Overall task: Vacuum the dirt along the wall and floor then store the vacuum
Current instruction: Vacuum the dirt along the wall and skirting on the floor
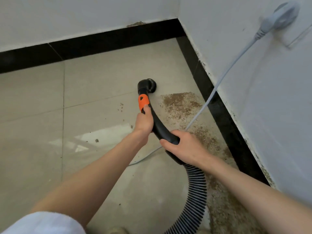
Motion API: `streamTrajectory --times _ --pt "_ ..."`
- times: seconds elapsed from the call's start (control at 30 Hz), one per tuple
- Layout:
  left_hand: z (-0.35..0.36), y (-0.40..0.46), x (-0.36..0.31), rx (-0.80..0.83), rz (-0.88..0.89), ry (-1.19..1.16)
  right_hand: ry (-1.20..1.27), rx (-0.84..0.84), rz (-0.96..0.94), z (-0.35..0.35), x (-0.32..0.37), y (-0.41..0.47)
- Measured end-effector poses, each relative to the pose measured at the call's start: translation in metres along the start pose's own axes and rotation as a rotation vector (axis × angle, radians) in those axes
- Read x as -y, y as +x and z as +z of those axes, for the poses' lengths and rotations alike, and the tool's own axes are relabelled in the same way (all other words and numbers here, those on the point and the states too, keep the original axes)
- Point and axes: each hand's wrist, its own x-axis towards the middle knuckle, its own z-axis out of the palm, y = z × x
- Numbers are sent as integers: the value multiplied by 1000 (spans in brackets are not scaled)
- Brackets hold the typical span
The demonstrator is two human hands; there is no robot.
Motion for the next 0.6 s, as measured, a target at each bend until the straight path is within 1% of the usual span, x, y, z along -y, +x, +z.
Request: streamTrajectory --times 0.17,0.27,0.33,0.4,0.47,0.6 --pt "-55 -16 34 -159 -60 -179 -85 180 -107 25 15 0" --pt "-72 -31 51 -226 -99 -238 -91 274 -157 31 21 -5" --pt "-77 -40 62 -269 -110 -265 -108 306 -177 35 20 -10" --pt "-80 -48 69 -277 -116 -289 -132 317 -198 38 18 -16" --pt "-78 -53 71 -251 -116 -302 -119 314 -203 39 14 -21" --pt "-67 -57 63 -179 -108 -286 -83 254 -167 34 7 -30"
